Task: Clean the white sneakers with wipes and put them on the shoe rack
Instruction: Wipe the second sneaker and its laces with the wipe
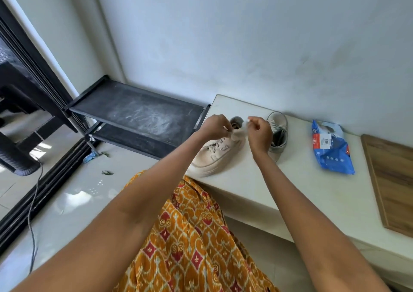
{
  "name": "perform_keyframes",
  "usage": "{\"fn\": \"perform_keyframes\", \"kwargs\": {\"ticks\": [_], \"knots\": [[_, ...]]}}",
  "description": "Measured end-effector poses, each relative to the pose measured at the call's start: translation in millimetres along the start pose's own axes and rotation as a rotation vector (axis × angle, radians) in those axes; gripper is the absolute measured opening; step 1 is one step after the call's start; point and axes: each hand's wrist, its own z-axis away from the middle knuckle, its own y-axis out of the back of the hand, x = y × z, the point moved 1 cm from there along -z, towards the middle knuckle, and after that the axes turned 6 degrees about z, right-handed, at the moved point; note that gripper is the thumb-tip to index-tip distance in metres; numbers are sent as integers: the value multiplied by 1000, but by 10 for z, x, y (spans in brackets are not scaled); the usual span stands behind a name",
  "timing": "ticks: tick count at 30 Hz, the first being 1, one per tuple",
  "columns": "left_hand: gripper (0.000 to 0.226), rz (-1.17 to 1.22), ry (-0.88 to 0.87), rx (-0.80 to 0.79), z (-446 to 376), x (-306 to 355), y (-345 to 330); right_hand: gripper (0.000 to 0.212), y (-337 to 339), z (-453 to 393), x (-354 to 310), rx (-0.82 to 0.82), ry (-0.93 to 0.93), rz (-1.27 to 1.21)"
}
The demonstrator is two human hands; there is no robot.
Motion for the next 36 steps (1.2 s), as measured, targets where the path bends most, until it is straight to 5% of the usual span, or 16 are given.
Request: {"fn": "perform_keyframes", "kwargs": {"ticks": [4,11,16,19,23,28,36], "knots": [[17,174,54,77,67,-113,152,22,-113,-85,-47,55,-79,78],[21,290,265,279,122,-337,224,14,-512,453,-208,-78,288,312],[19,360,324,267,126,-406,210,13,-556,930,-107,-175,666,553],[19,313,324,252,112,-355,187,12,-387,698,-130,-197,477,328],[18,366,351,274,111,-446,234,18,-311,38,-247,28,64,59],[20,419,364,317,92,-532,237,21,-598,-226,-358,-301,129,308],[16,469,335,347,133,-608,189,26,-347,386,-259,-436,433,346]]}}
